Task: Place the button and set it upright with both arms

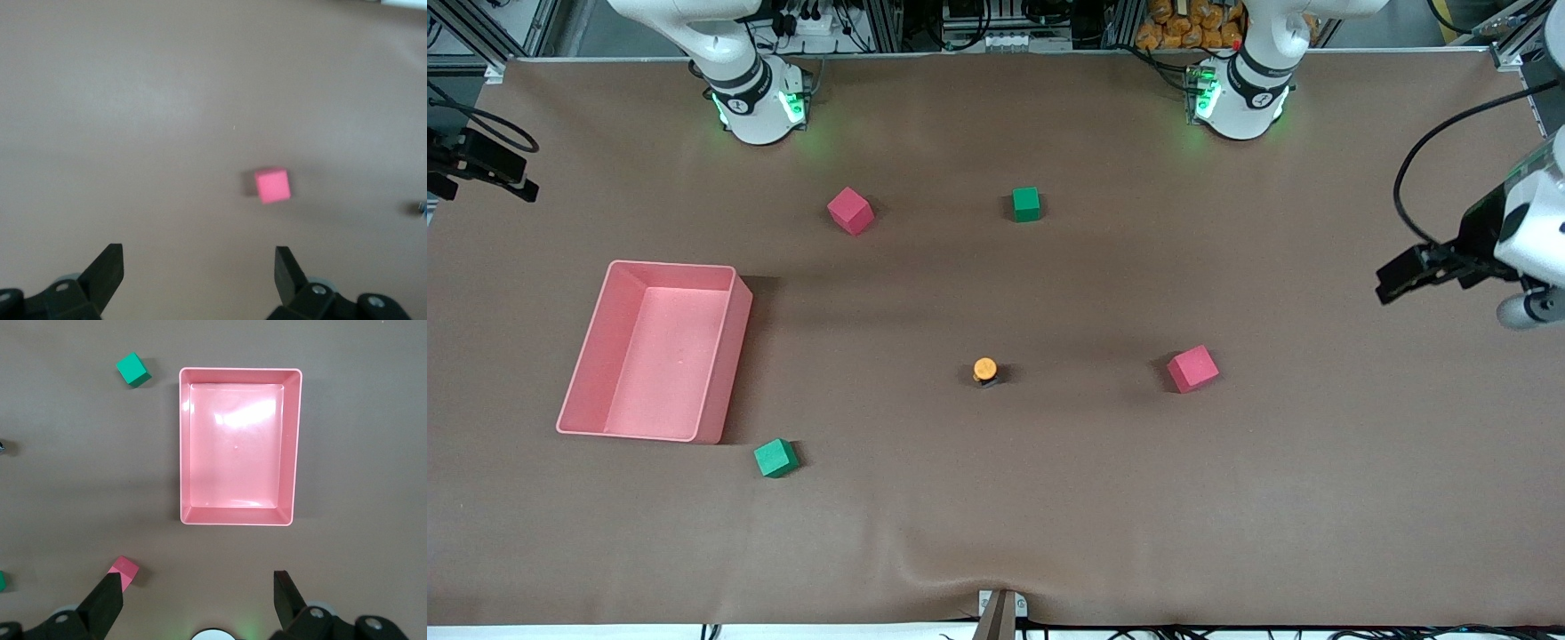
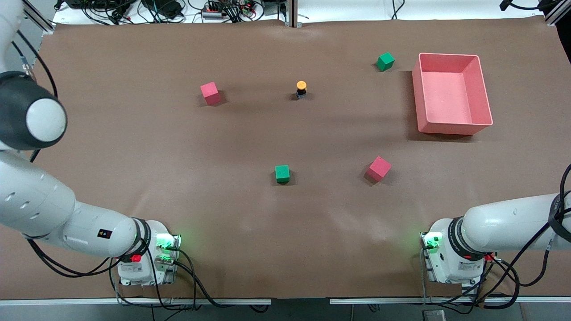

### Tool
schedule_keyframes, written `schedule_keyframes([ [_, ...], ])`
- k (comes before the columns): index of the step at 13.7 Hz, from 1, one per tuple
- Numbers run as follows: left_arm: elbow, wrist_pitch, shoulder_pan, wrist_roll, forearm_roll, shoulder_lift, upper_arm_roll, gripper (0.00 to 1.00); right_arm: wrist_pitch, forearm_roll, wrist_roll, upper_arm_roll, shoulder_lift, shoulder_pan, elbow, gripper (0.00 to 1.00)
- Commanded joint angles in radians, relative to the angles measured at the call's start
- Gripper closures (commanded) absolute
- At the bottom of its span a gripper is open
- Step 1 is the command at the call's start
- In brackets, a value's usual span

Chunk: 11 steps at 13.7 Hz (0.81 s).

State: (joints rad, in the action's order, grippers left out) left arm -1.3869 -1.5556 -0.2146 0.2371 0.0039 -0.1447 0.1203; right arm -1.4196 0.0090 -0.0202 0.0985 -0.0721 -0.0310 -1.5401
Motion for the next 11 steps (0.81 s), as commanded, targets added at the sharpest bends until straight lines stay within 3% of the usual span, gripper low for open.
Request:
schedule_keyframes([
  [1, -0.173, -0.006, 0.117, -0.065, -0.013, 0.143, -0.14, 0.0, 0.013, -0.017, 0.016, -0.005, -0.005, -0.006, 0.006, 0.0],
  [3, -0.214, -0.001, 0.21, -0.065, -0.009, 0.177, -0.247, 0.0, 0.013, -0.018, 0.016, -0.003, -0.005, -0.012, 0.008, 0.0],
  [7, -0.308, 0.0, 0.337, -0.068, -0.01, 0.263, -0.353, 0.0, 0.011, -0.018, 0.016, -0.003, -0.005, -0.012, 0.006, 0.0],
  [11, -0.284, 0.028, 0.342, -0.096, -0.01, 0.284, -0.35, 0.0, 0.011, -0.018, 0.016, -0.003, -0.005, -0.012, 0.006, 0.0],
])
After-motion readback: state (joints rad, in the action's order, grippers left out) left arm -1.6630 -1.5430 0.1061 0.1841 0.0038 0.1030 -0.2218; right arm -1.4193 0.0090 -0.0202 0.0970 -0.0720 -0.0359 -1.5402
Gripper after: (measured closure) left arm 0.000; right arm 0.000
